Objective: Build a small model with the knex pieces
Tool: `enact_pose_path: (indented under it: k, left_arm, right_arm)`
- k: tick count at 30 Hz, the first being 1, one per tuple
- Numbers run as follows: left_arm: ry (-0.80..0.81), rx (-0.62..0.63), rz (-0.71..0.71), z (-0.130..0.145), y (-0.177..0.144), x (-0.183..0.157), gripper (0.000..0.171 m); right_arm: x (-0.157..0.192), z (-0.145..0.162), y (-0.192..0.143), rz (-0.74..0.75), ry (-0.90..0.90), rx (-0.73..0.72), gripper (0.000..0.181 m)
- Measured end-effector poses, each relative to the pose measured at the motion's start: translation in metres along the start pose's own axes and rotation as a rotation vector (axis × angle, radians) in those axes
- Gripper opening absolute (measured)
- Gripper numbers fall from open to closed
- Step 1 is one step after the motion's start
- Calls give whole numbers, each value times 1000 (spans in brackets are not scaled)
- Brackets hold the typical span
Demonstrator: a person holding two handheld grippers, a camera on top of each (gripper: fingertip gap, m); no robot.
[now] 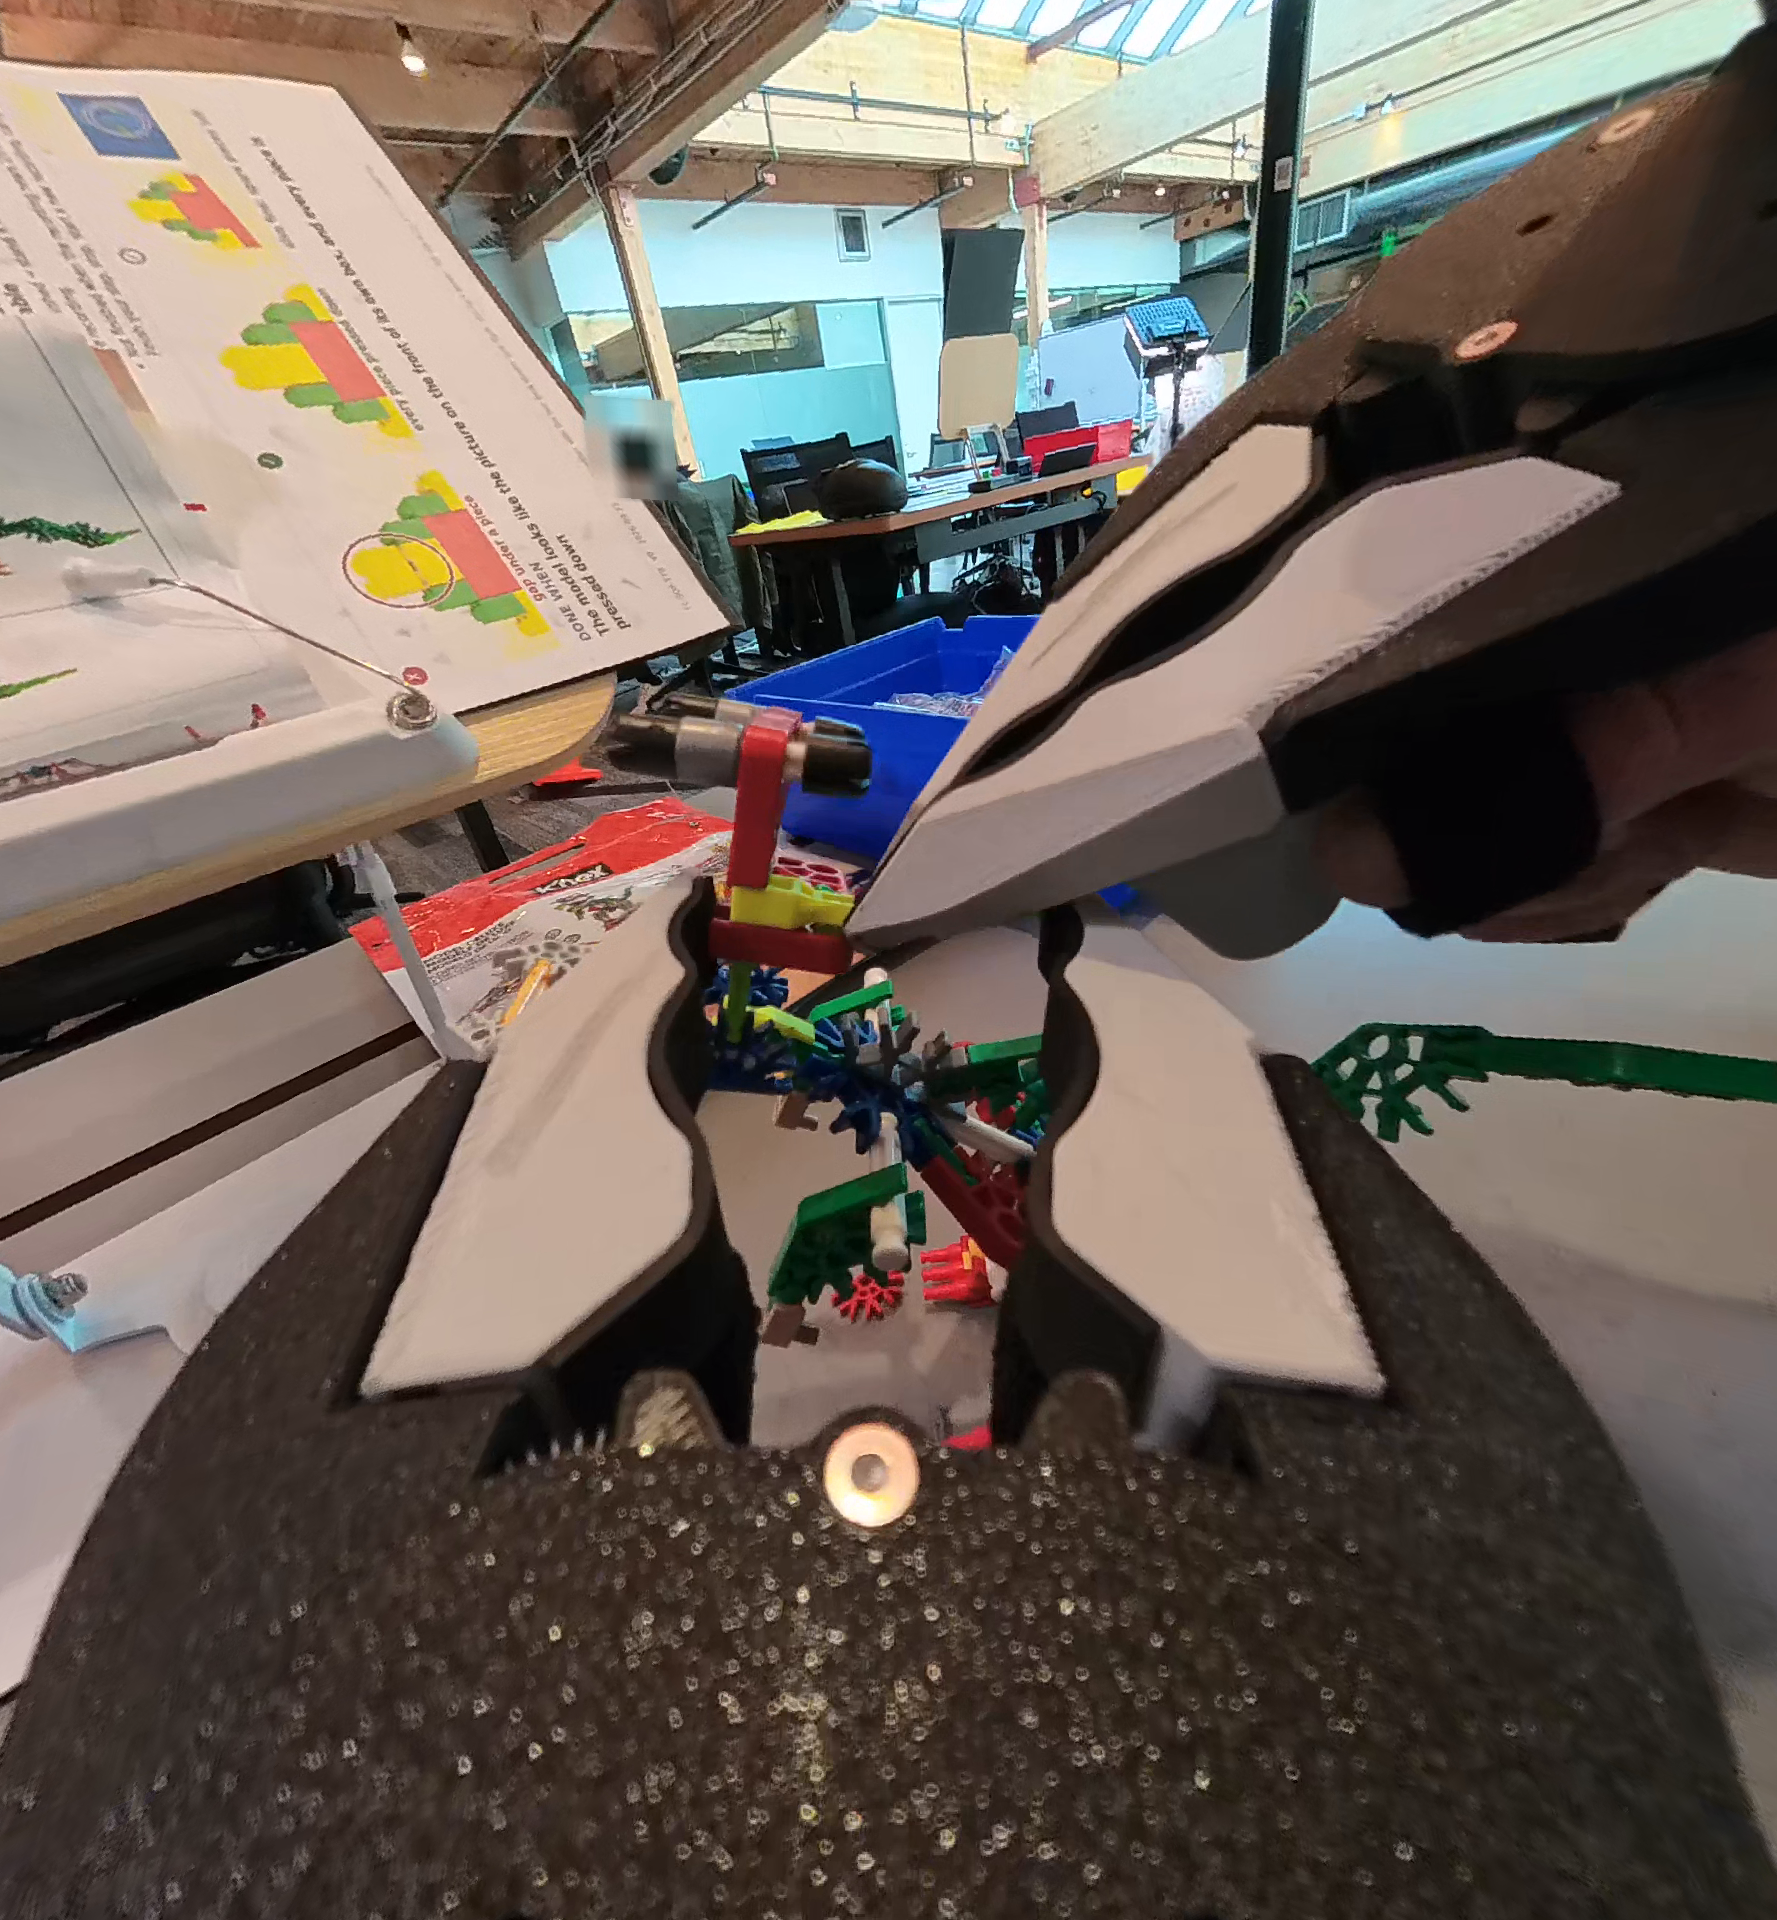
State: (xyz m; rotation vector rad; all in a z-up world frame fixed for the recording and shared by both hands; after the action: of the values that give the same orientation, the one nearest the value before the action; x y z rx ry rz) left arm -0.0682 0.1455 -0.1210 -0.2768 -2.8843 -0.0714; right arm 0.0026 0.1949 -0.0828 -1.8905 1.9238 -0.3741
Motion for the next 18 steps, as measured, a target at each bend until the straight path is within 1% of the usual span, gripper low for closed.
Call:
enact_pose_path:
  k: [9, 18]
  left_arm:
    - [-53, -36, -7, -1, -2, 6, 58]
    - [-26, -58, -12, 0, -2, 7, 57]
  right_arm:
    - [4, -1, 3, 47, -7, -79, 0]
    - [7, 0, 4, 101, -59, -104, 0]
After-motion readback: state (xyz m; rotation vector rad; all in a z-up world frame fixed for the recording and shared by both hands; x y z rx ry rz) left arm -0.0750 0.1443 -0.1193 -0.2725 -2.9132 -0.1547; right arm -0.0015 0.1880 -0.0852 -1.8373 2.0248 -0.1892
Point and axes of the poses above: each gripper's, where its closed fingertips meet, y out along the fingers, z out of its underside, x = y × z across the jaws, the point moved 8 cm from there along -y, back along the fingers, and after that the axes turned 5 degrees about y, right-handed, at the moved point
